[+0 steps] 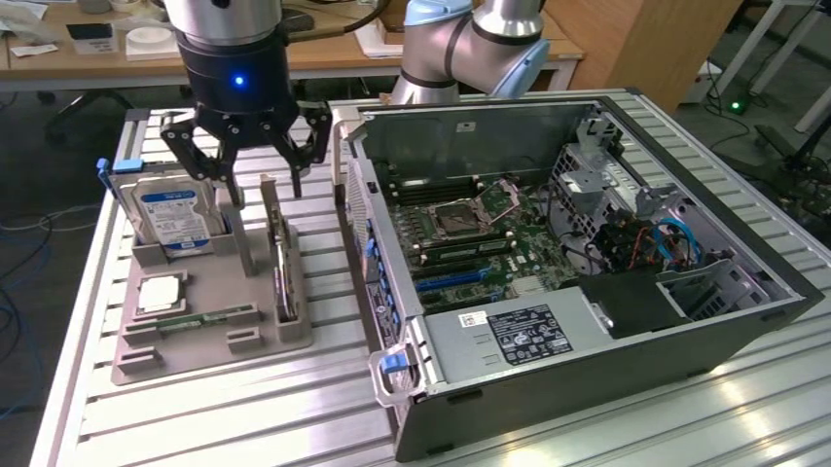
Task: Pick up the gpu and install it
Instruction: 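Pick up the gpu and move the gpu toward the slot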
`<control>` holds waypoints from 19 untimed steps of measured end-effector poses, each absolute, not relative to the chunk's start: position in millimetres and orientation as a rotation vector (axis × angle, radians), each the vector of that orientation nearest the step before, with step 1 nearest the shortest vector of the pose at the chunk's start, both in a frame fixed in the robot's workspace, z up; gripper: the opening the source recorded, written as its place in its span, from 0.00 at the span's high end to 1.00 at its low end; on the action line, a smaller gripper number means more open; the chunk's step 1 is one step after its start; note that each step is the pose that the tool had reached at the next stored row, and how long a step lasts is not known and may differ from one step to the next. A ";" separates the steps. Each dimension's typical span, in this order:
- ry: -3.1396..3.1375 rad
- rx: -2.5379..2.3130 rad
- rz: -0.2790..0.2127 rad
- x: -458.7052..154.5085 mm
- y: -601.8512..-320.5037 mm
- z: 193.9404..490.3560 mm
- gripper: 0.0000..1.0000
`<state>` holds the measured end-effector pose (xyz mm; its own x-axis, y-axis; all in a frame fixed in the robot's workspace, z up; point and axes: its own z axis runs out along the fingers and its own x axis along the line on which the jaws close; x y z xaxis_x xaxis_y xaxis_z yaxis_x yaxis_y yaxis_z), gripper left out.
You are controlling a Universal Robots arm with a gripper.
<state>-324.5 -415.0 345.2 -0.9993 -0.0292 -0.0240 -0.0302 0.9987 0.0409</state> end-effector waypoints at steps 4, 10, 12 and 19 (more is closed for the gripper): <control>3.117 -0.046 0.064 -324.5 -415.0 342.5 0.35; 3.117 -0.046 0.064 -324.5 -415.0 338.5 0.35; 3.117 -0.046 0.064 -324.5 -415.0 337.3 0.35; 3.117 -0.046 0.064 -324.4 -414.9 333.9 0.35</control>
<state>-324.4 -414.9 333.9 -0.9993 -0.0291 -0.0241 -0.0301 0.9987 0.0410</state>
